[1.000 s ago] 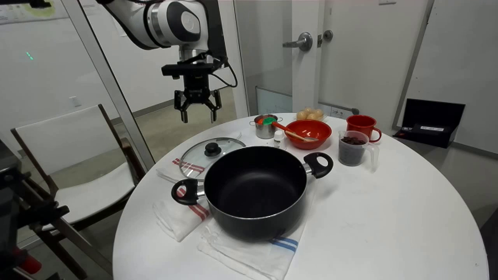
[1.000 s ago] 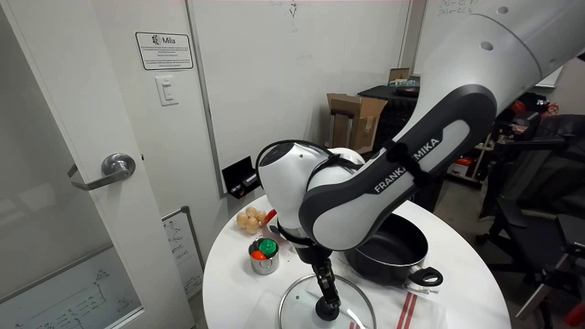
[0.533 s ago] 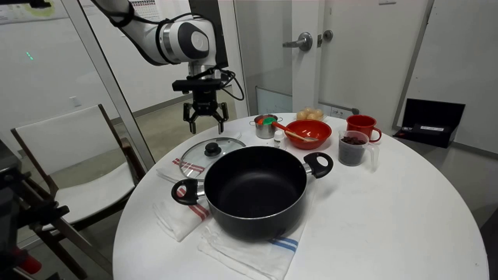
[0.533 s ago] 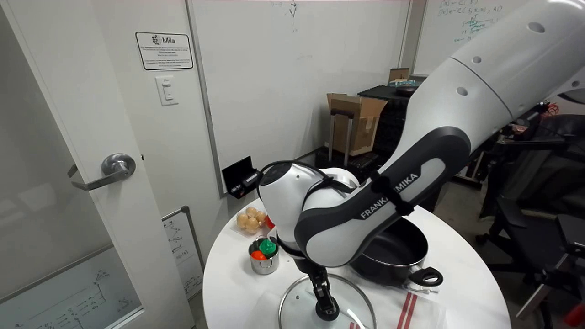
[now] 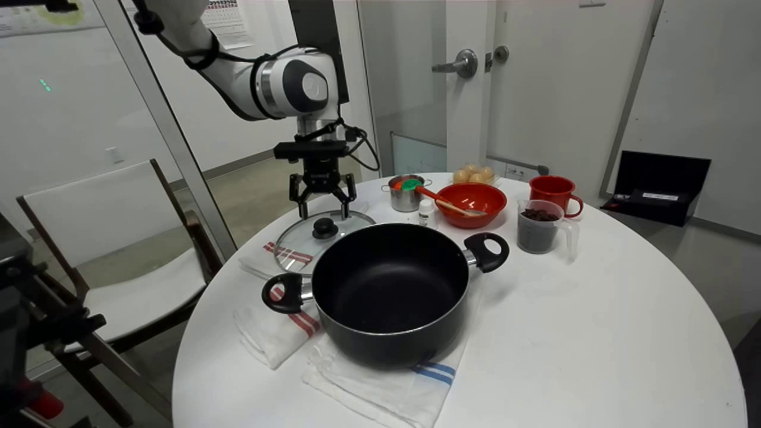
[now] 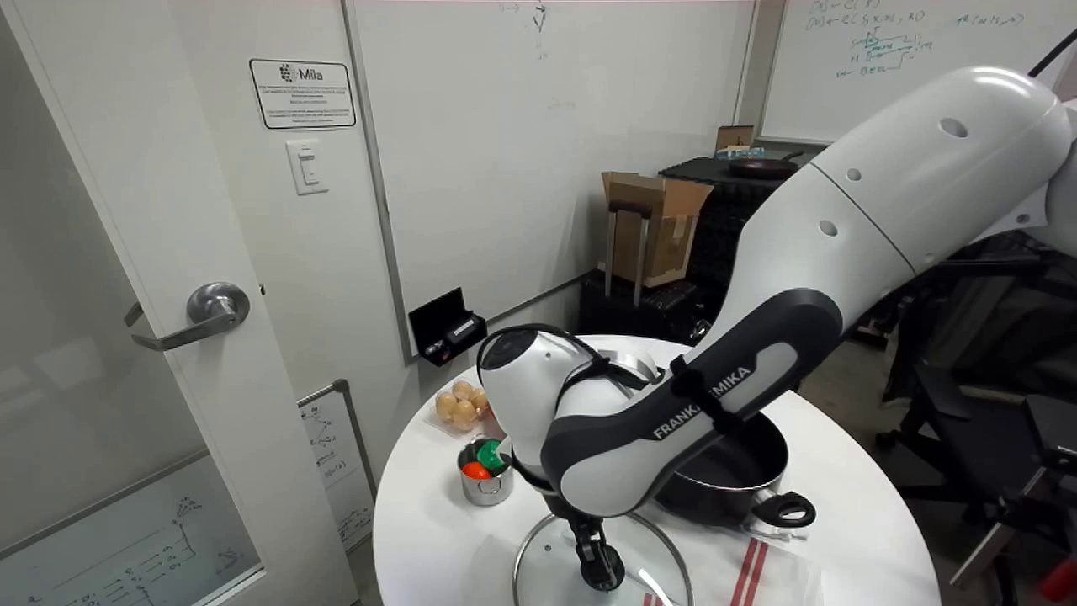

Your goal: Put the lid on the pot

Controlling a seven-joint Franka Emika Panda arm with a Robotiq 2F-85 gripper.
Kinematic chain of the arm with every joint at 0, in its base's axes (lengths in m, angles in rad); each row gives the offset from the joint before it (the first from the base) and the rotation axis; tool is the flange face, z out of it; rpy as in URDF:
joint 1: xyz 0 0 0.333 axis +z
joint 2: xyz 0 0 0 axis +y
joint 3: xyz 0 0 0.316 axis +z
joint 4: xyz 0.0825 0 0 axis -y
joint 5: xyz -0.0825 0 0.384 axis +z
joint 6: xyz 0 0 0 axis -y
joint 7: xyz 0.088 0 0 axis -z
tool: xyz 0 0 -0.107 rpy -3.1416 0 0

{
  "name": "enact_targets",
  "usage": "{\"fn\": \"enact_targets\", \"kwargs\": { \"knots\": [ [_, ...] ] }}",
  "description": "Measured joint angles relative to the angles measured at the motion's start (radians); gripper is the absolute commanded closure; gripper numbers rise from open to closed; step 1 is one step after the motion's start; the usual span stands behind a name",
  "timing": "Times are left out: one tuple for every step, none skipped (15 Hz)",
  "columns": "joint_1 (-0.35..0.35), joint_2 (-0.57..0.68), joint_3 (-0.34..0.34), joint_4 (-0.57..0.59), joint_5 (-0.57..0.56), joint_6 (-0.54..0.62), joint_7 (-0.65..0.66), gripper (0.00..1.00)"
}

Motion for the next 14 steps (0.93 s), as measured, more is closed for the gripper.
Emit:
{"fn": "enact_targets", "kwargs": {
  "knots": [
    [0.002,0.011,0.0,0.011,0.0,-0.004,0.0,0.0],
    [0.003,0.021,0.0,0.023,0.0,-0.008,0.0,0.0],
    [0.004,0.032,-0.001,0.034,0.0,-0.013,0.0,0.0],
    [0.005,0.042,-0.001,0.046,0.0,-0.018,0.0,0.0],
    [0.006,0.051,-0.001,0.057,0.0,-0.022,0.0,0.25],
    [0.006,0.06,-0.002,0.066,0.0,-0.024,0.0,0.27],
    [0.006,0.067,-0.002,0.076,0.0,-0.025,0.0,0.33],
    [0.006,0.072,-0.003,0.084,0.0,-0.025,0.0,0.41],
    [0.006,0.077,-0.003,0.091,0.0,-0.025,0.0,0.48],
    [0.006,0.079,-0.003,0.096,0.0,-0.025,0.0,0.58],
    [0.006,0.079,-0.002,0.1,0.0,-0.029,0.0,0.65],
    [0.007,0.078,-0.001,0.106,0.0,-0.038,0.0,0.69],
    [0.009,0.076,-0.001,0.114,0.0,-0.047,0.0,0.7],
    [0.01,0.077,-0.001,0.118,0.0,-0.048,0.0,0.75]
  ]
}}
